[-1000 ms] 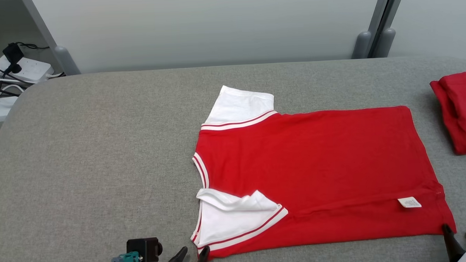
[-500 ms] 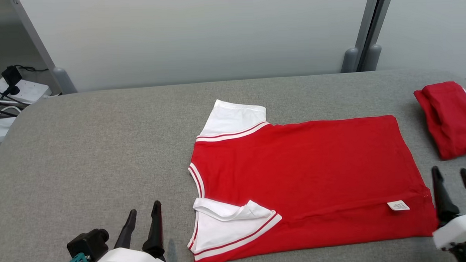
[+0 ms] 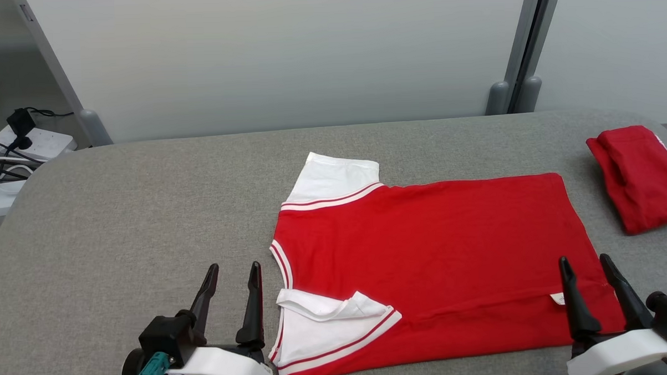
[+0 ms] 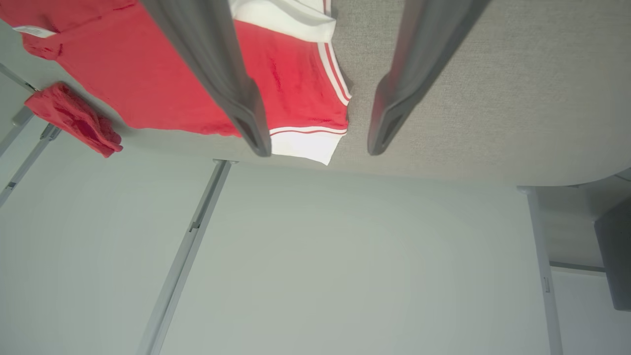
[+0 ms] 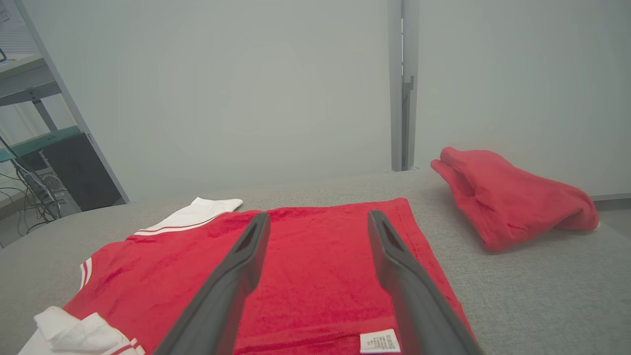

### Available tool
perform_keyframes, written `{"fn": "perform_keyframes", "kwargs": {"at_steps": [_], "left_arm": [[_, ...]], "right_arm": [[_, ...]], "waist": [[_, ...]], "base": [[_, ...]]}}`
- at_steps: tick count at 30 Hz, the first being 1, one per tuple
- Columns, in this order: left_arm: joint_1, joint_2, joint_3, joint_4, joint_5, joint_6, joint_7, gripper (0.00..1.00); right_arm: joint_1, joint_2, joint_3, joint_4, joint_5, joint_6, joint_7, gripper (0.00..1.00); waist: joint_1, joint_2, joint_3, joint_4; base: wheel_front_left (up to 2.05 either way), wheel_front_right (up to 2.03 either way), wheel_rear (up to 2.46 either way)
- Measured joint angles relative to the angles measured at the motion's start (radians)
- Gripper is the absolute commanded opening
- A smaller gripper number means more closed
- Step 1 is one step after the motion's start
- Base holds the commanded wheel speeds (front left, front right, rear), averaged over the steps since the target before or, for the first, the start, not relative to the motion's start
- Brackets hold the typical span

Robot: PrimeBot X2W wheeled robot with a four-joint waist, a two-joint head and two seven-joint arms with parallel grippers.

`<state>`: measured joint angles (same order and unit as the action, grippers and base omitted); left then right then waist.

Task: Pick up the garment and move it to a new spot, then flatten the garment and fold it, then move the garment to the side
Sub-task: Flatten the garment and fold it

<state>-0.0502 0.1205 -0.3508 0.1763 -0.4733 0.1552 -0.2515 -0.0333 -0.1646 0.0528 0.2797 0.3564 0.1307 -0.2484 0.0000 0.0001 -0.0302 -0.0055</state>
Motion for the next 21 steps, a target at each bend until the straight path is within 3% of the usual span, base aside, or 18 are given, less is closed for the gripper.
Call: {"fn": "perform_keyframes", "kwargs": {"at_steps": [7, 13, 21], "left_arm": [[-0.058, -0.043, 0.009, 0.11, 0.051, -0.05, 0.0, 1.0], [-0.257, -0.058, -0.025, 0.27, 0.061, -0.097, 0.009, 1.0], [-0.545, -0.077, -0.031, 0.467, 0.049, -0.112, 0.071, 1.0]], "right_arm": [[0.007, 0.007, 0.049, -0.009, -0.004, 0.0, 0.0, 1.0], [0.001, -0.002, 0.09, -0.011, 0.005, 0.0, 0.0, 1.0], [-0.06, -0.037, 0.1, -0.013, 0.018, 0.0, 0.0, 1.0]], "waist": [[0.0, 0.0, 0.009, -0.019], [0.0, 0.0, 0.04, -0.048], [0.0, 0.0, 0.134, -0.078]], "base": [[0.0, 0.0, 0.0], [0.0, 0.0, 0.0], [0.0, 0.0, 0.0]]}}
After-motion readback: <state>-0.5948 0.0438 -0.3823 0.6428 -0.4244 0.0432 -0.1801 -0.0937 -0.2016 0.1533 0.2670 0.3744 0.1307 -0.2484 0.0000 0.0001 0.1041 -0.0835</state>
